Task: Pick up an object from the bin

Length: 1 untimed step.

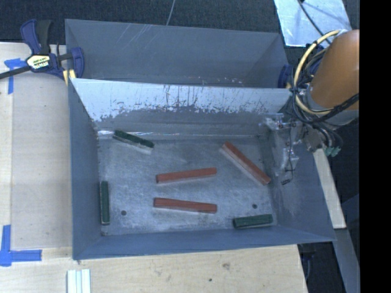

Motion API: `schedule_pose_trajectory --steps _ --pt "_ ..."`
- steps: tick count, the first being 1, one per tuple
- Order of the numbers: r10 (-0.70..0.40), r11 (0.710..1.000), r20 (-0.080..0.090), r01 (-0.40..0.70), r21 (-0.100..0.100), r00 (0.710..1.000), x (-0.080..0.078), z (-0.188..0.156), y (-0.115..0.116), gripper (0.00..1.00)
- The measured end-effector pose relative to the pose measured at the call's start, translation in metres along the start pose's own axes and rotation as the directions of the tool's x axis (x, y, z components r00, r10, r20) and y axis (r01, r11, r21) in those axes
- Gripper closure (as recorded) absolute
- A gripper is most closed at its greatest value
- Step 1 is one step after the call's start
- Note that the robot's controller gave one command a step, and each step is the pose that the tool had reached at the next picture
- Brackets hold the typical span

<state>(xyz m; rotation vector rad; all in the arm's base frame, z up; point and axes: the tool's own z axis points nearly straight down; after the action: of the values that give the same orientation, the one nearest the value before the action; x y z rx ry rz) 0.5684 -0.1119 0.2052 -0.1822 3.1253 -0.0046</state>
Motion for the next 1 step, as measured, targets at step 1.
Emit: schedule_pose_trajectory --steps 1 --pt "-0.119 0.993 -0.009 0.119 -0.004 0.993 0.0067 0.1061 -0.0042 0.00"
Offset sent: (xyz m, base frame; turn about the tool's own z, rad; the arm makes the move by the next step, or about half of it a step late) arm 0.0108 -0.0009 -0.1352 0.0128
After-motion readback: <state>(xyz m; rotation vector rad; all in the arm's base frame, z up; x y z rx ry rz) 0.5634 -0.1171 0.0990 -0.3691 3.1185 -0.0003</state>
